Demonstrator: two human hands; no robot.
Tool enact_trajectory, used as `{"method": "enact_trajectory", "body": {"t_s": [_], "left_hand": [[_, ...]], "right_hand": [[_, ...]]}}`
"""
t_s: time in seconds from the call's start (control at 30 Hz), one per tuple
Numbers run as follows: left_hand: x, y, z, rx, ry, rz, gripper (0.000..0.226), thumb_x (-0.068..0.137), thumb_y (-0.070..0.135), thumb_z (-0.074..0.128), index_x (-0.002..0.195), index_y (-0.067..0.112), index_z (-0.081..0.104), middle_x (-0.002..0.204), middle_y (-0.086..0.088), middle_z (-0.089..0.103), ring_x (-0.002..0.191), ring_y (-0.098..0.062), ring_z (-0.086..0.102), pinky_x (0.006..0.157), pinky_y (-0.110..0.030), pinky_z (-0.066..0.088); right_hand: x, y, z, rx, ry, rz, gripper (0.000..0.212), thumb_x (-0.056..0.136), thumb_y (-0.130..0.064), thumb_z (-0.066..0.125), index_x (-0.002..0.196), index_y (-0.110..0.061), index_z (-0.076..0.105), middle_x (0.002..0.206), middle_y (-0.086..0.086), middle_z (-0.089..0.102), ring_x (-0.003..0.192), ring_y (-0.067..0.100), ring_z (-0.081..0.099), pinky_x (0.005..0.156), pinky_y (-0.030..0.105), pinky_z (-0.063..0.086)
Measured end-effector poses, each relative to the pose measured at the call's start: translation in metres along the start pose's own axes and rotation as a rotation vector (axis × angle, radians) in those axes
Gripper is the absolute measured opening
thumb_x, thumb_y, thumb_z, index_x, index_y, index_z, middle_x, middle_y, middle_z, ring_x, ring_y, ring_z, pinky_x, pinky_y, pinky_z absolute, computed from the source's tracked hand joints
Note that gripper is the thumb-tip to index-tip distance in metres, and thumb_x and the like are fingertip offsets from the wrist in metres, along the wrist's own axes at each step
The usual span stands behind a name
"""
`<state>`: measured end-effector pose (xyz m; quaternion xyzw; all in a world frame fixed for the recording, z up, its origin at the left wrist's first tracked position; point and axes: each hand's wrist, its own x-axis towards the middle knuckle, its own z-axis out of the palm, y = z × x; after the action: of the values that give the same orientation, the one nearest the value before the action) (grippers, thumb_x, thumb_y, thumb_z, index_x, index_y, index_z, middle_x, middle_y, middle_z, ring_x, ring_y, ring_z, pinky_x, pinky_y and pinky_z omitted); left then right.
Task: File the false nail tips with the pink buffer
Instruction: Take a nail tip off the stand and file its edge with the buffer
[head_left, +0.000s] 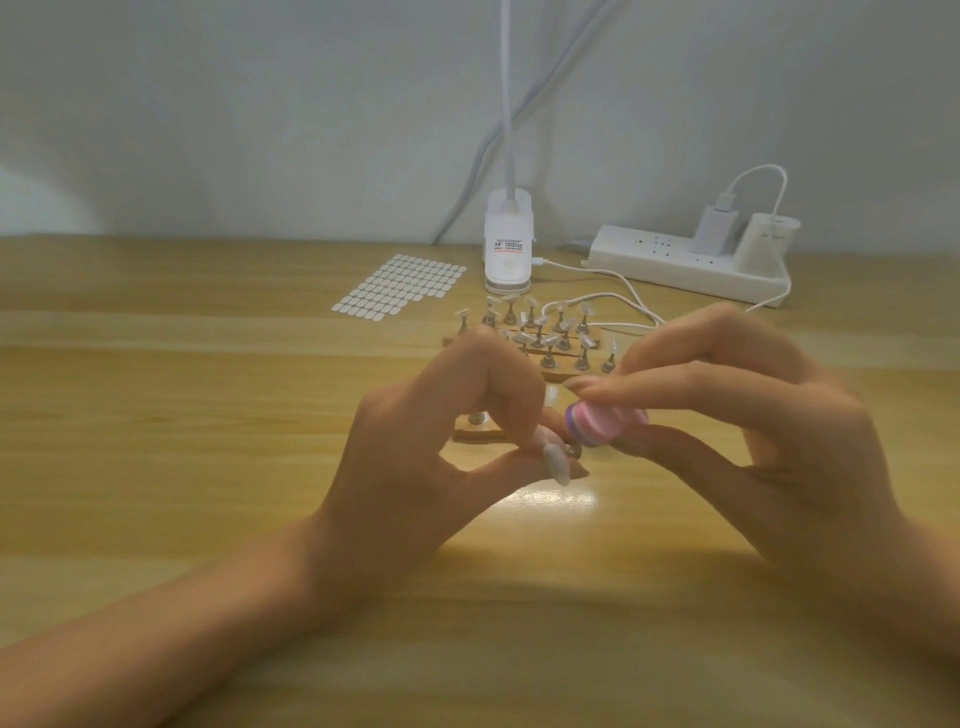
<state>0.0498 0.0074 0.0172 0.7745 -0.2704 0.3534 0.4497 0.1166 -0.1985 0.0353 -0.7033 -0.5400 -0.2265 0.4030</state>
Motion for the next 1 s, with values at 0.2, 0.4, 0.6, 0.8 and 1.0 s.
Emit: {"method": "enact_trajectory", "body": {"t_s": [0.2,0.4,0.6,0.8,1.0], "left_hand": [[0.000,0.000,0.001,0.006,0.046,-0.039,0.032,0.079,0.023,0.080,0.089,0.019,0.050,0.079,0.001,0.063,0.082,-0.014,0.072,0.081,-0.031,0.058],[0.002,0.001,0.001,0.022,0.039,-0.086,0.035,0.075,0.022,0.081,0.087,0.020,0.048,0.076,0.002,0.060,0.079,-0.004,0.072,0.081,-0.017,0.053],[0.000,0.005,0.000,0.050,0.016,-0.100,0.034,0.076,0.027,0.080,0.087,0.027,0.048,0.080,0.006,0.065,0.079,-0.008,0.072,0.080,-0.015,0.051],[0.001,0.008,0.001,0.048,0.025,-0.092,0.034,0.076,0.028,0.081,0.087,0.028,0.048,0.081,0.007,0.067,0.081,-0.014,0.073,0.077,-0.026,0.057],[0.004,0.010,0.001,0.009,0.025,-0.126,0.037,0.075,0.027,0.081,0.088,0.031,0.047,0.078,0.014,0.067,0.082,-0.006,0.073,0.077,-0.020,0.052]], "right_hand": [[0.000,-0.006,0.004,0.028,-0.021,-0.013,0.022,0.089,-0.017,0.072,0.111,-0.016,0.068,0.097,0.006,0.062,0.090,0.015,0.063,0.080,0.027,0.052],[0.001,-0.002,0.000,-0.009,-0.010,-0.022,0.022,0.090,-0.014,0.073,0.112,-0.016,0.068,0.097,0.006,0.062,0.091,0.015,0.063,0.080,0.027,0.052],[0.001,0.001,0.003,-0.068,-0.037,-0.061,0.024,0.088,-0.011,0.074,0.111,-0.013,0.069,0.096,0.005,0.062,0.087,0.012,0.061,0.083,0.017,0.049],[0.000,0.001,0.002,-0.026,-0.036,-0.082,0.020,0.089,-0.015,0.071,0.109,-0.017,0.069,0.099,0.006,0.062,0.090,0.013,0.063,0.082,0.024,0.051],[0.000,0.001,0.001,-0.022,-0.018,-0.055,0.020,0.089,-0.014,0.072,0.109,-0.017,0.067,0.098,0.007,0.062,0.092,0.013,0.063,0.084,0.022,0.051]]}}
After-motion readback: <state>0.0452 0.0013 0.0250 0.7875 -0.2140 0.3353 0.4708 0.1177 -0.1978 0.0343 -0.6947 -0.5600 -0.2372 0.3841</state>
